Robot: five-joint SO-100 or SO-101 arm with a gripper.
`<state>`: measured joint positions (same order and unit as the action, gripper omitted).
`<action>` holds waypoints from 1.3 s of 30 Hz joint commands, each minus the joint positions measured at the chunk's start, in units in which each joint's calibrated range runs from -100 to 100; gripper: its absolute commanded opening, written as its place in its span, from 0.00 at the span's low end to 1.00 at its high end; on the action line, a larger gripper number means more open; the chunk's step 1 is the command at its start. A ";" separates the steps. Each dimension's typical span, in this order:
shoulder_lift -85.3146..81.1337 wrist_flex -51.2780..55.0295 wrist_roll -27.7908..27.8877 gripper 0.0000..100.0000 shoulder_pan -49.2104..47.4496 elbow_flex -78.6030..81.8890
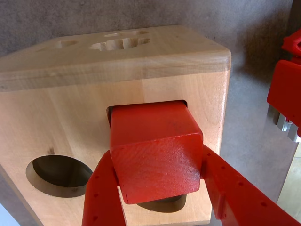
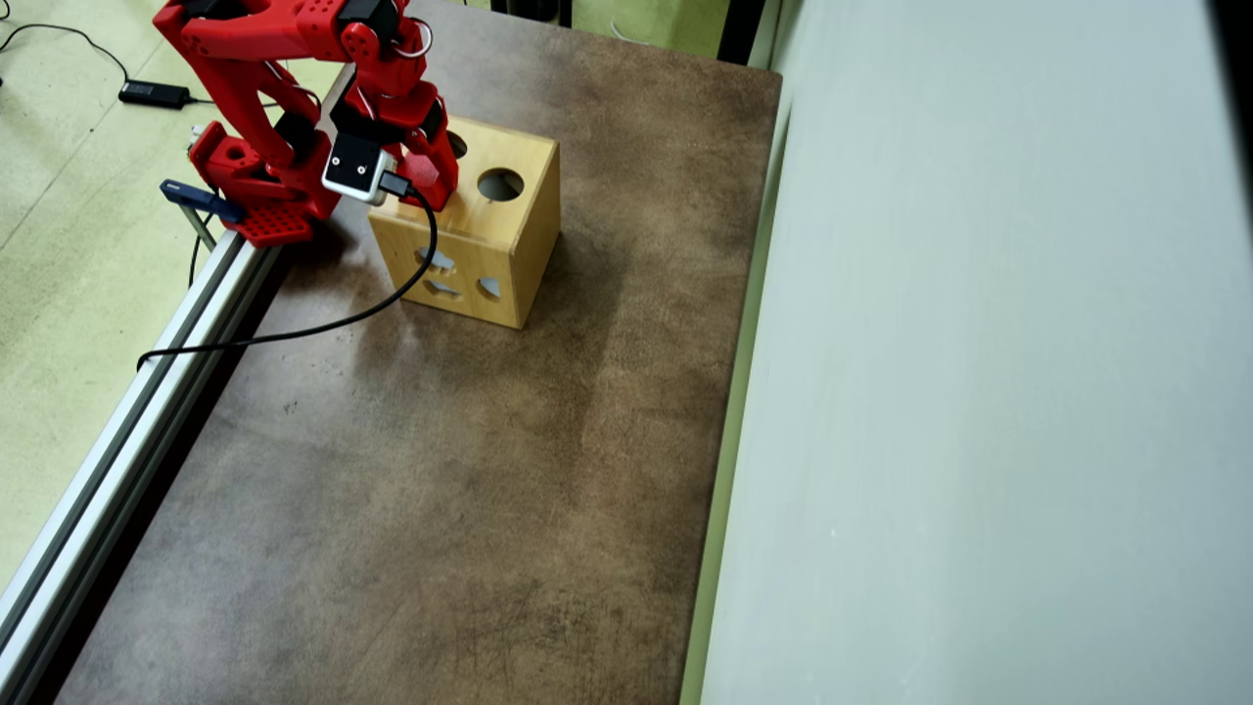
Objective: Pick and place the red cube on the square hole
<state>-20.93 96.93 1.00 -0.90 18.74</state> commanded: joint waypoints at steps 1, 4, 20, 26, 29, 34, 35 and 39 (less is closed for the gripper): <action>-0.43 0.73 0.34 0.09 0.16 0.41; -0.43 0.73 0.34 0.09 0.16 0.41; -0.51 0.65 0.34 0.09 0.16 0.41; -0.60 0.65 0.39 0.27 0.16 -0.31; -2.38 0.73 0.44 0.50 0.08 -0.13; -4.25 0.73 0.44 0.89 0.08 0.41; -4.25 0.73 0.44 0.95 0.08 0.05; -4.33 0.73 0.39 0.98 0.08 -0.31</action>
<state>-23.31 97.74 1.00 -0.97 19.73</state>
